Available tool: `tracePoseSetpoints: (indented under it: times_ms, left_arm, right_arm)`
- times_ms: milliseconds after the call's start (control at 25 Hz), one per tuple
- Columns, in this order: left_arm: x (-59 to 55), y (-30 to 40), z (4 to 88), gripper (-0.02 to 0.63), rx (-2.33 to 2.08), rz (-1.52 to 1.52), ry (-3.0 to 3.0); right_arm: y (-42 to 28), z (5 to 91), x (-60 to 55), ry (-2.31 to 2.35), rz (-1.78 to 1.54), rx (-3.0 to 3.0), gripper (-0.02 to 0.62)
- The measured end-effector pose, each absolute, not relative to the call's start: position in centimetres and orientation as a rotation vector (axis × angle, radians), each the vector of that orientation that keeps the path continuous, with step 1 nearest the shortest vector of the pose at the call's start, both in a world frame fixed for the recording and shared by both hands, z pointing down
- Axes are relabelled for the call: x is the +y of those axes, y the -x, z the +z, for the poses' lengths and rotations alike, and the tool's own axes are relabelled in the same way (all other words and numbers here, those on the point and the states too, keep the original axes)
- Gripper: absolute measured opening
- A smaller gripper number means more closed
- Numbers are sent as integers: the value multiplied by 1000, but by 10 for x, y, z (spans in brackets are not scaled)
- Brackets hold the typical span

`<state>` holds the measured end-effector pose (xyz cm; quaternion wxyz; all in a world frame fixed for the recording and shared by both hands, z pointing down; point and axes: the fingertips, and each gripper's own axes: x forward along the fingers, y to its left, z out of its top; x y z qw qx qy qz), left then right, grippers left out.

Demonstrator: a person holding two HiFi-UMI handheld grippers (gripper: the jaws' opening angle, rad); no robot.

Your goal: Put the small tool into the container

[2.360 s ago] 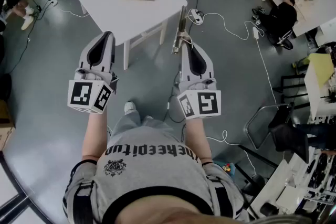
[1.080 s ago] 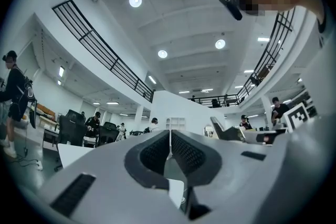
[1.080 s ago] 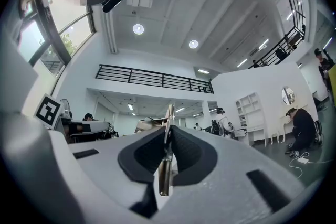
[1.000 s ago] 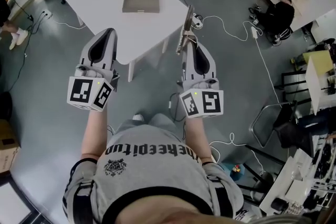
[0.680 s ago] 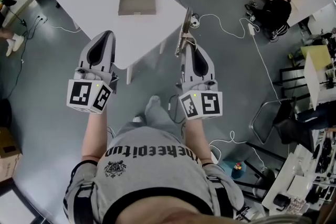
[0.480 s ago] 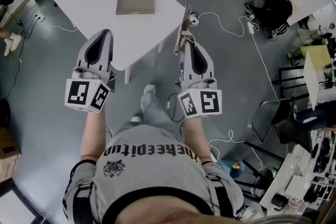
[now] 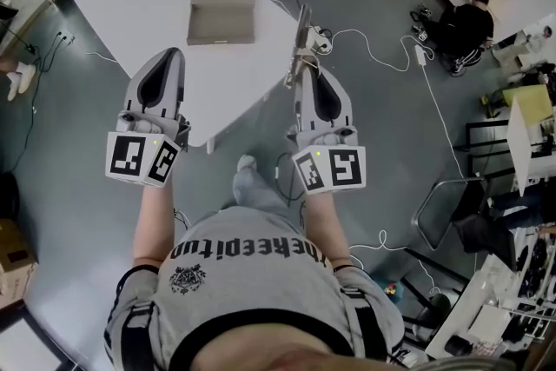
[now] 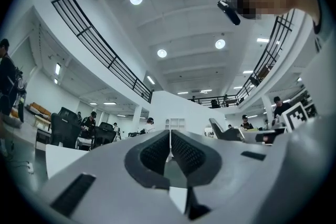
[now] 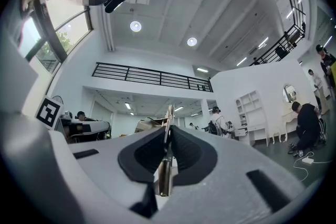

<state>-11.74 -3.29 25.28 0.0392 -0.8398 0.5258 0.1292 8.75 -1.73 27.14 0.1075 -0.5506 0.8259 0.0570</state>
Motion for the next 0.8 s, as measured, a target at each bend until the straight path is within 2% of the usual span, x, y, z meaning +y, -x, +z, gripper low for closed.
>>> tracePoseSetpoints:
  times_ms: [800]
  left_arm:
    - [-170, 84, 234, 14, 1685, 390, 2515]
  right_arm:
    - [-122, 257, -168, 1535, 149, 2482, 15]
